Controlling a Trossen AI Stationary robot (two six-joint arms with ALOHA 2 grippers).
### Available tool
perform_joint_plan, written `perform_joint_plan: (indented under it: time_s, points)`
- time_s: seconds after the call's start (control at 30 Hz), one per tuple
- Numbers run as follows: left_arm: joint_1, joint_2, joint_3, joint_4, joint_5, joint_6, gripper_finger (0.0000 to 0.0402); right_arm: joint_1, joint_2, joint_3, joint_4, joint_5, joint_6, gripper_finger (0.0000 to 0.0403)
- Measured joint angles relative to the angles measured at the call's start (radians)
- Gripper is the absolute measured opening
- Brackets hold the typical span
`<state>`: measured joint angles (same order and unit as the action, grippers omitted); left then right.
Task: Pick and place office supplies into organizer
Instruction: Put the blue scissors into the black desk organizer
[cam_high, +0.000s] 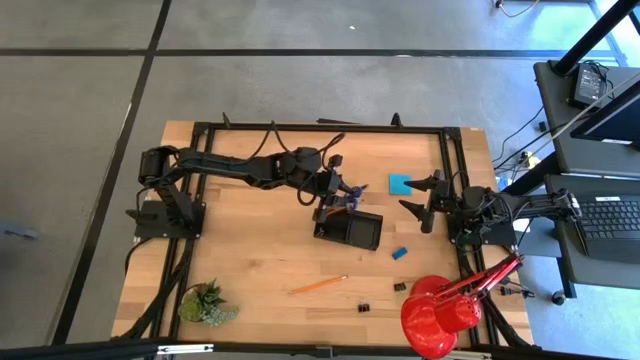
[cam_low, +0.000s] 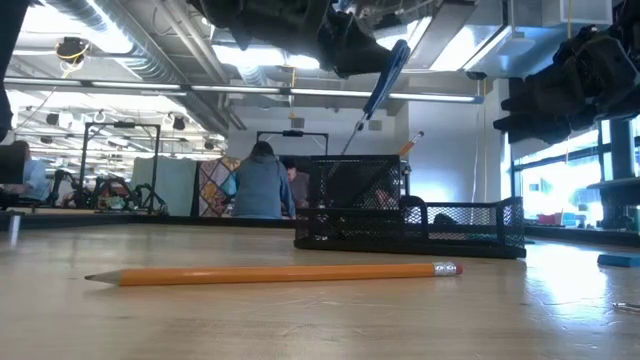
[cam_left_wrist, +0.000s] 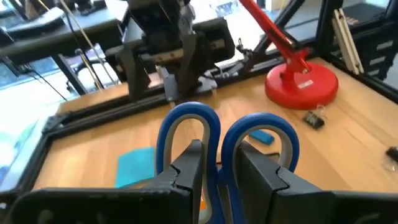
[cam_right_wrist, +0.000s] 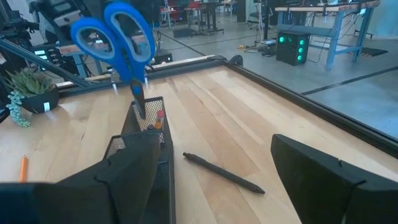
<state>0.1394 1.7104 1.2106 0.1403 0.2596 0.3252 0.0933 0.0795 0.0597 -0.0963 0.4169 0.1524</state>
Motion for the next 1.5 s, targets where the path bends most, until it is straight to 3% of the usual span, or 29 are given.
perform_joint_plan:
  time_s: [0.57, 0.87, 1.5]
  points:
    - [0.000, 0.117, 0.000, 0.019, -0.060, -0.106, 0.0070, 0.000, 0.016, 0.000, 0.000, 0.000, 0.005, 0.0310]
    - [0.000, 0.124, 0.000, 0.018, -0.107, -0.125, 0.0074, 0.000, 0.017, 0.000, 0.000, 0.000, 0.004, 0.0310]
    - [0.000, 0.124, 0.000, 0.011, -0.109, -0.147, 0.0098, 0.000, 0.017, 0.000, 0.000, 0.000, 0.004, 0.0310]
